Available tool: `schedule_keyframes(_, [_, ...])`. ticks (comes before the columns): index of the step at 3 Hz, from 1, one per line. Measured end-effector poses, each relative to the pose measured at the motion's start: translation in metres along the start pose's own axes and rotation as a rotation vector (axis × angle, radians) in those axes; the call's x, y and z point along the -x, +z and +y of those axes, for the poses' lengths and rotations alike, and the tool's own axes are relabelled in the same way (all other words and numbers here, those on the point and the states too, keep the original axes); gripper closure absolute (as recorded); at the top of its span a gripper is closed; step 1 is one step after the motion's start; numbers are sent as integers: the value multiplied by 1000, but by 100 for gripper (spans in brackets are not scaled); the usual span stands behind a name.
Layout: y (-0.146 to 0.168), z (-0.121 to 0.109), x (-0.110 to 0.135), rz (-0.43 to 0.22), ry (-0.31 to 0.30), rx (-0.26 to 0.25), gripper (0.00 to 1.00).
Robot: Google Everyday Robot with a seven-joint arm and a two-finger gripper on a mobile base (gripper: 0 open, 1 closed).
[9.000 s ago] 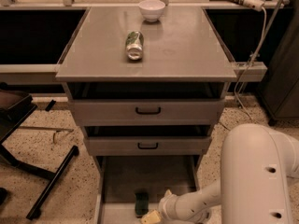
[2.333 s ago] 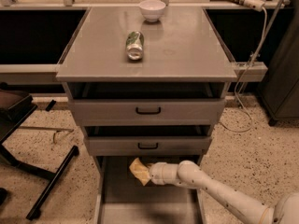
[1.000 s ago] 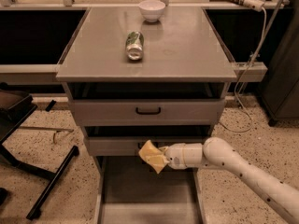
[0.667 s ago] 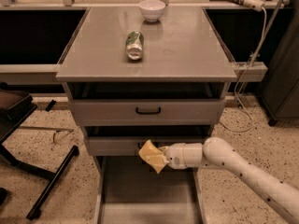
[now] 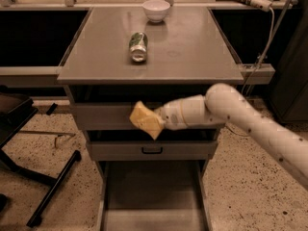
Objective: Pick sponge from bottom drawer and place on counter
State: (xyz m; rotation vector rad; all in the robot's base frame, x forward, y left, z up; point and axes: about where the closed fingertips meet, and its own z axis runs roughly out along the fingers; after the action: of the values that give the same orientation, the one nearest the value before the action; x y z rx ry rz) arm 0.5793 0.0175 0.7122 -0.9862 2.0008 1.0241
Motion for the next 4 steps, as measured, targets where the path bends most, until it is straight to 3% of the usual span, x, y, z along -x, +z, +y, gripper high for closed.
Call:
schedule_keyframes(1, [-33,39,108,17,-70,11,100])
schedule_keyframes(2, [-51,38,137,-10,-91,0,100])
schedule_keyframes(3, [-51,38,137,-9,-92,0,100])
schedule_keyframes(4, [-65,25,166,-6,-100,-45,100])
